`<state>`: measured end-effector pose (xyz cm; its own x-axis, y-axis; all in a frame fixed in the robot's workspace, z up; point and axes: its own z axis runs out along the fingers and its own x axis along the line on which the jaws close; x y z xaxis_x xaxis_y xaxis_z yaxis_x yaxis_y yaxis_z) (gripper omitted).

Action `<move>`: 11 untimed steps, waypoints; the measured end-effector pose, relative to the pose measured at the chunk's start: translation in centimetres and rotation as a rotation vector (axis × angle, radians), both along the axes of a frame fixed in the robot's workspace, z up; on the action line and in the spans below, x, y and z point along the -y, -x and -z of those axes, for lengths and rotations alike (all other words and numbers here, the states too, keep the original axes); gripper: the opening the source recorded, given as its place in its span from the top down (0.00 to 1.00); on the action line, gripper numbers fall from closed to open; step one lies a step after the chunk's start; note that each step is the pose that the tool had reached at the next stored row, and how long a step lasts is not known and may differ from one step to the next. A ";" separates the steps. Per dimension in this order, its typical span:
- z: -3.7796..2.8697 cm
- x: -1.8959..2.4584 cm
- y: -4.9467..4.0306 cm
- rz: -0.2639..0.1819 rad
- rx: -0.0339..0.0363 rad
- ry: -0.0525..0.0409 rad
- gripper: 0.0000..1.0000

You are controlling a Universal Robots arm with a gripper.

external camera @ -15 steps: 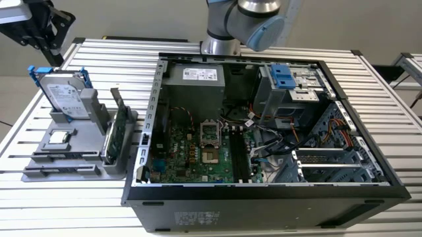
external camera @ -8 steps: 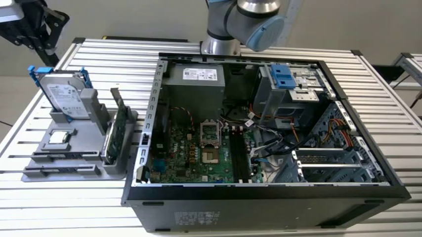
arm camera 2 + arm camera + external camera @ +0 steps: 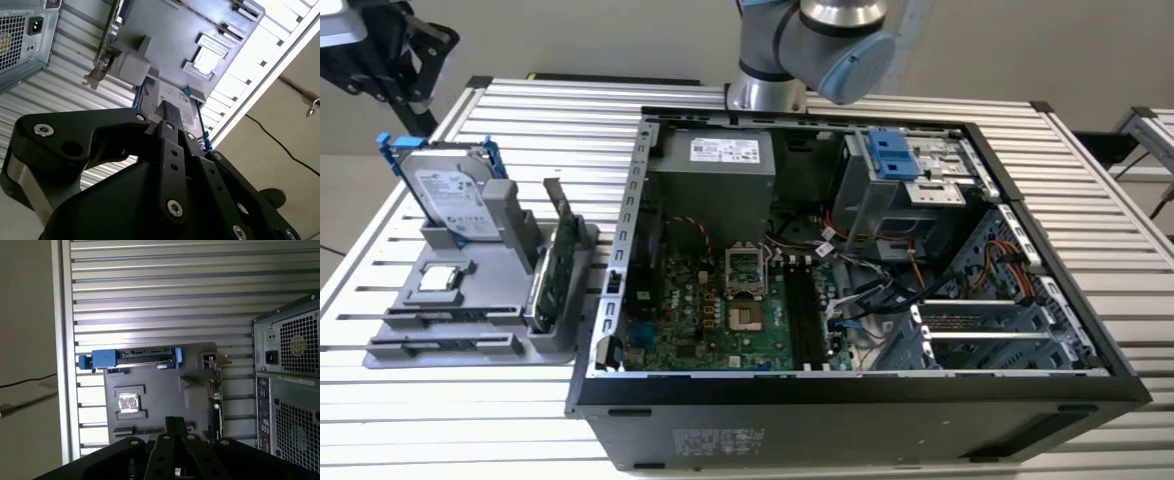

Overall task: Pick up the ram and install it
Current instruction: 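Reach for the ram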

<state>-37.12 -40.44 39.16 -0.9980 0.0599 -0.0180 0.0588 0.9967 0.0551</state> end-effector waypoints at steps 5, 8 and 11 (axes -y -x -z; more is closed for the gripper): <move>0.00 0.53 0.00 -0.015 0.0000 0.0000 1.00; 0.00 0.90 0.00 -0.022 -0.0001 0.0000 1.00; 0.01 1.26 0.00 -0.028 0.0000 0.0000 1.00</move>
<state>-37.12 -41.71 39.15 -0.9993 0.0323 -0.0180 0.0313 0.9980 0.0552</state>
